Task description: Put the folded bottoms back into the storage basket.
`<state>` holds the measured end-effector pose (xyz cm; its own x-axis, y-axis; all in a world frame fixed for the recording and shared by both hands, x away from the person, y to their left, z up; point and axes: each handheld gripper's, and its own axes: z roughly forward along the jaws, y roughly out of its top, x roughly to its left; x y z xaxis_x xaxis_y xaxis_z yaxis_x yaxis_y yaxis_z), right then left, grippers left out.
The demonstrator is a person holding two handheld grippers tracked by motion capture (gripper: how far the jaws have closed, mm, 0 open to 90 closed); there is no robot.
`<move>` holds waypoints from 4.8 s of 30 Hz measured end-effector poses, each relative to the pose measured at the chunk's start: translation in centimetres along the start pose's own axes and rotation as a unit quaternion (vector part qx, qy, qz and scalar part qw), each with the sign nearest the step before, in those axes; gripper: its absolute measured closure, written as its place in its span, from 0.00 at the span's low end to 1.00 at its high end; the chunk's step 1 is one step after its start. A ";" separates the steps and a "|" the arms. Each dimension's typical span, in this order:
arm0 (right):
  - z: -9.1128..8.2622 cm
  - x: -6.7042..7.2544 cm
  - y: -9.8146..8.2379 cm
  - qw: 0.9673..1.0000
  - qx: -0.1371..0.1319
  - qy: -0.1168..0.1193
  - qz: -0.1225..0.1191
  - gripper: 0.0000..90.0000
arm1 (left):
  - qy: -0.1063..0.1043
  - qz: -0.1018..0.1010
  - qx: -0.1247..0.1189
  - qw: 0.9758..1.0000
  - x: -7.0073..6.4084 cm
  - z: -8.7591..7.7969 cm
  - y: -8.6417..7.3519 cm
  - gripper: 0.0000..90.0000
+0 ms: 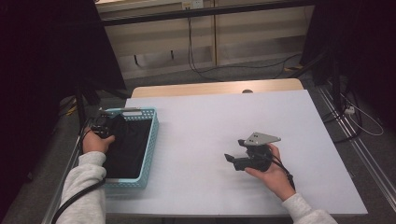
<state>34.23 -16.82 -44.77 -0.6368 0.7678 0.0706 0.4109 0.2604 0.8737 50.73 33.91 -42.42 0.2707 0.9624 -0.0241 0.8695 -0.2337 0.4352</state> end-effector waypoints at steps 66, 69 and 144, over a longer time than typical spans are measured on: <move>-2.0 -0.8 -0.1 1.000 -0.009 -0.014 0.001 0.25 | -0.076 0.021 -0.010 0.997 -4.3 -4.1 -0.6 0.63; -2.5 -1.3 -0.4 1.000 -0.009 -0.018 0.007 0.25 | -0.087 0.023 -0.020 0.996 -5.1 -4.5 -0.2 0.55; -8.5 -3.8 -4.4 0.999 0.018 -0.039 0.023 0.23 | -0.213 0.183 -0.063 0.958 -20.1 -3.8 -2.5 0.24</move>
<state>29.31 -25.86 -44.83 -0.5647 0.8221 0.0727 0.4628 0.2424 0.8527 41.57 15.66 -39.56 0.7150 0.6691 -0.2025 0.6346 -0.4997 0.5896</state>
